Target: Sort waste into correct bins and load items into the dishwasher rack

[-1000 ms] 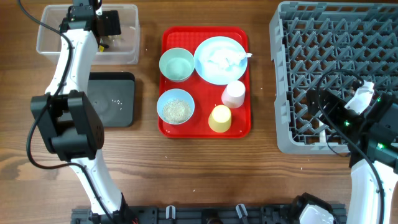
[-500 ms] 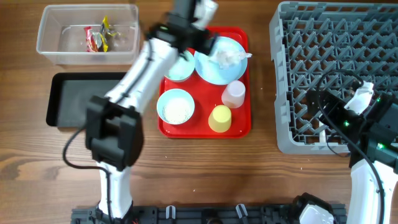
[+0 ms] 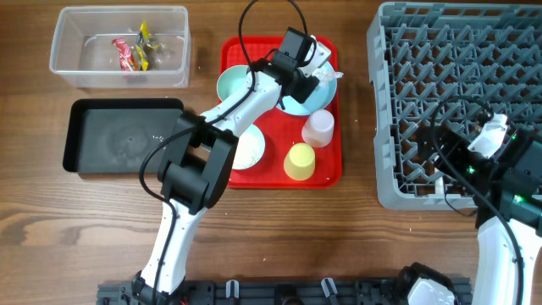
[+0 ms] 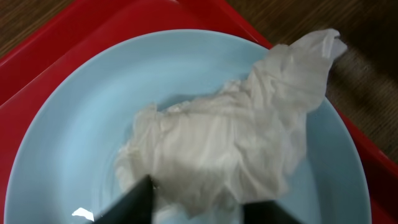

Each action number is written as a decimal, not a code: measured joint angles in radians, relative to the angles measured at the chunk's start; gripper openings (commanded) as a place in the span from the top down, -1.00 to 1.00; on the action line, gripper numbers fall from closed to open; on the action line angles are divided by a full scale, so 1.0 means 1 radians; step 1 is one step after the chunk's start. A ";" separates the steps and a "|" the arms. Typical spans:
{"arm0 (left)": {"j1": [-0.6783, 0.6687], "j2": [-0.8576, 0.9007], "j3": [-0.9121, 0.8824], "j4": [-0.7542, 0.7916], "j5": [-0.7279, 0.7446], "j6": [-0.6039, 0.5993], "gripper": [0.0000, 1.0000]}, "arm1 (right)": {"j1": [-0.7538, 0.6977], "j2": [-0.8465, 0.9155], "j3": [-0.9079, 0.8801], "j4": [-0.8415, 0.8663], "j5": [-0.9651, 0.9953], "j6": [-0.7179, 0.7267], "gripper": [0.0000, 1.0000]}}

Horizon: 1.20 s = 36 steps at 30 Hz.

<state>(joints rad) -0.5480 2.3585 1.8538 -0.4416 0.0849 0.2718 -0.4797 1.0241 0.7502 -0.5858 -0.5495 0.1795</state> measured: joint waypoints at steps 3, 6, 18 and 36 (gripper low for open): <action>0.000 0.000 0.000 0.003 0.001 0.000 0.92 | 0.000 0.000 0.000 -0.003 0.001 0.000 -0.99; -0.001 0.000 0.000 0.005 0.001 -0.002 0.92 | 0.000 0.000 0.000 -0.005 0.001 0.000 -0.99; 0.100 -0.397 -0.002 -0.077 -0.005 -0.093 0.92 | 0.000 0.000 0.000 -0.005 0.001 0.000 -0.99; 0.657 -0.312 -0.003 -0.200 -0.053 -0.234 -0.29 | 0.000 0.005 0.000 -0.005 0.008 0.000 -1.00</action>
<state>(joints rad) 0.1085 2.0464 1.8511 -0.6411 0.0322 0.0380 -0.4797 1.0286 0.7498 -0.5911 -0.5411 0.1795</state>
